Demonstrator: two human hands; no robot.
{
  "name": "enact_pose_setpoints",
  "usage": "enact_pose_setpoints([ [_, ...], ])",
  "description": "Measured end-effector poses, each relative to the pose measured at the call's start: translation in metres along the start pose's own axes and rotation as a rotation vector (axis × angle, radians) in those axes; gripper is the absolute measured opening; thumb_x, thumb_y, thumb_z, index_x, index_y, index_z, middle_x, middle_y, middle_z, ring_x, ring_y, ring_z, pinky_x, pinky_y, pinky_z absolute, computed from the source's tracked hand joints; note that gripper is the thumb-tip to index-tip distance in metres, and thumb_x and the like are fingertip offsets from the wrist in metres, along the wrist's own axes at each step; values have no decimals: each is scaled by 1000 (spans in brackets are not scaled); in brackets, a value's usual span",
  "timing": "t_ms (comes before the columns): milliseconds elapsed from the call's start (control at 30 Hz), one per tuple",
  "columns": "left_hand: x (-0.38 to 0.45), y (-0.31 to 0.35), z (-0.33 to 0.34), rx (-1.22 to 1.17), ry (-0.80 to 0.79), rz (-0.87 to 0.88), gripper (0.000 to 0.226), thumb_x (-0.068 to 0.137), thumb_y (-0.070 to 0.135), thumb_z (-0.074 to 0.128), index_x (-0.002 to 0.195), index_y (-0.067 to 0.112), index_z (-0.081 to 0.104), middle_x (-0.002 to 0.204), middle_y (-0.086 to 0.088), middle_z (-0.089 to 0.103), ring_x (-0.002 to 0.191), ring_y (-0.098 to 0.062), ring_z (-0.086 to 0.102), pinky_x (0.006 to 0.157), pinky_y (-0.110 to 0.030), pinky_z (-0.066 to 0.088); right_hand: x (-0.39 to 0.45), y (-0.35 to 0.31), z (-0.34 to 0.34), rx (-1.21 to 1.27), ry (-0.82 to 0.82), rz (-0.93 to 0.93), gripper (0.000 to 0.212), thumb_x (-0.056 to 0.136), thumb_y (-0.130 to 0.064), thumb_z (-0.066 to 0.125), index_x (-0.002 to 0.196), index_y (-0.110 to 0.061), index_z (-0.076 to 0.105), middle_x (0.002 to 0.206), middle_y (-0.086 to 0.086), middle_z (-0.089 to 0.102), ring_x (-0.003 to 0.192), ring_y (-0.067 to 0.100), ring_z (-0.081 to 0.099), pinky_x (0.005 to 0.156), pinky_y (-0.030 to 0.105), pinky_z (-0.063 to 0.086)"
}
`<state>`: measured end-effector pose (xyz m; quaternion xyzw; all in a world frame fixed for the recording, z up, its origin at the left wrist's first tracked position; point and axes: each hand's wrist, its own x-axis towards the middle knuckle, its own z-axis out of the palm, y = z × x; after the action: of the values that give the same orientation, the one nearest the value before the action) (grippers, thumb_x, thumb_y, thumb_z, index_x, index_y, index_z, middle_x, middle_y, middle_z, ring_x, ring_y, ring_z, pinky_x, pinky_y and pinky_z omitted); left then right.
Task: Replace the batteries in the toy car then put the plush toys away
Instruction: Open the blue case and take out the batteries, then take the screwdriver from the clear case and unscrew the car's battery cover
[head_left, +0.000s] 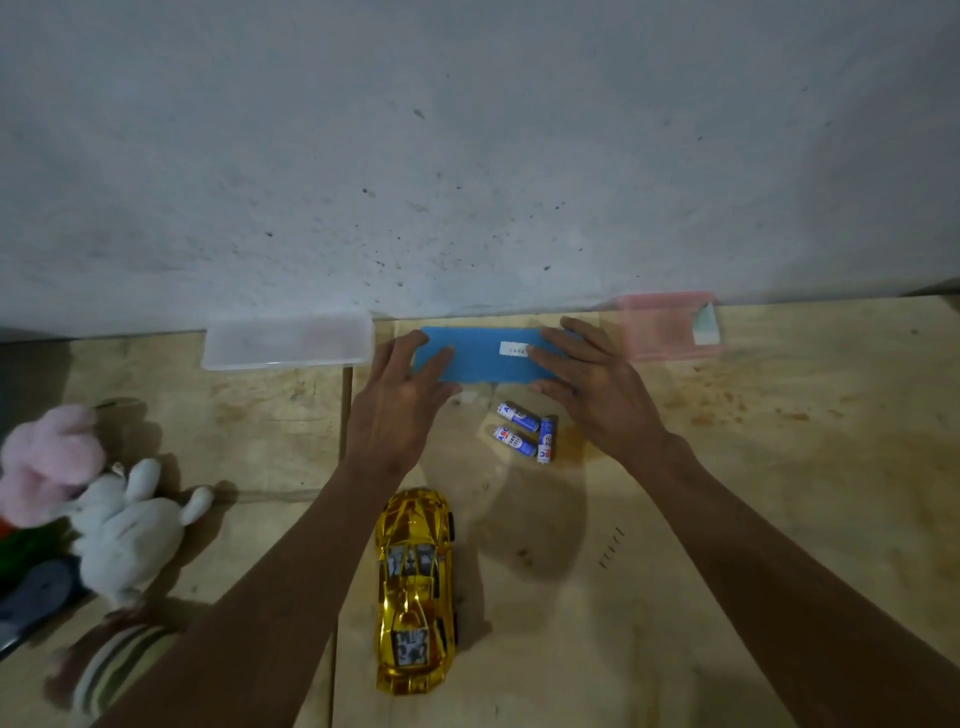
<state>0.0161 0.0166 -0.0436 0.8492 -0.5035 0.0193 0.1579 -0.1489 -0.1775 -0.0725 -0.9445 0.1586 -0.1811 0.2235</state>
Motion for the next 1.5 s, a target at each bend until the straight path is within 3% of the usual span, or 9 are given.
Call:
enact_pose_setpoints([
  [100,2,-1,3,-3,33,-8,38,92,30,58,118,6,71,122,-21,61,112,-38,56,66,-48,62,1,-2,3,-39,70,-41,33,90,-24,64,118,-8,72,127,12,67,126,39,54,98,41,51],
  [267,7,0,6,19,23,-41,34,87,21,71,115,2,72,119,-23,62,107,-44,60,69,-50,62,7,-9,7,-129,111,-44,35,94,-26,53,116,-8,72,126,12,68,126,42,55,82,45,60],
  [400,3,1,12,38,-41,-67,37,89,22,69,119,2,68,123,-24,59,111,-45,57,68,-53,62,-2,-4,14,-199,94,-95,34,103,-17,44,124,-5,67,132,14,64,131,44,49,91,44,57],
  [600,17,2,9,150,-50,-66,35,86,25,75,115,6,71,113,-19,62,104,-40,61,72,-47,60,12,-7,12,-329,152,-71,45,72,5,83,113,-8,73,121,8,71,111,32,55,88,35,54],
  [900,22,9,-11,136,-260,-190,50,102,39,48,149,24,40,153,-4,35,141,-27,30,105,-44,39,22,-30,13,-269,124,59,29,84,0,66,112,0,70,118,19,68,111,42,60,101,44,47],
  [1067,-9,-27,-40,22,-107,-229,50,92,26,65,140,16,54,140,-12,54,129,-33,48,96,-48,48,34,-108,29,21,165,219,26,89,-6,66,114,0,69,115,19,66,109,40,59,92,43,51],
  [1233,-47,-100,-72,37,-4,-330,55,84,22,76,135,11,59,132,-16,60,120,-40,56,87,-51,52,53,-204,65,361,142,472,23,90,-11,67,113,-10,68,104,7,70,94,22,65,81,27,50],
  [1400,-54,-160,-83,17,-93,-432,66,85,28,75,144,14,49,144,-20,48,129,-42,47,94,-56,49,85,-265,110,623,204,951,25,87,-18,74,107,-13,60,92,3,68,84,18,65,67,3,43],
  [1500,-46,-177,-77,-60,-166,-450,71,90,31,70,152,20,37,156,-17,34,138,-38,37,105,-52,42,106,-287,129,733,348,1164,31,86,-20,74,109,-15,54,82,-7,61,77,12,61,71,6,48],
])
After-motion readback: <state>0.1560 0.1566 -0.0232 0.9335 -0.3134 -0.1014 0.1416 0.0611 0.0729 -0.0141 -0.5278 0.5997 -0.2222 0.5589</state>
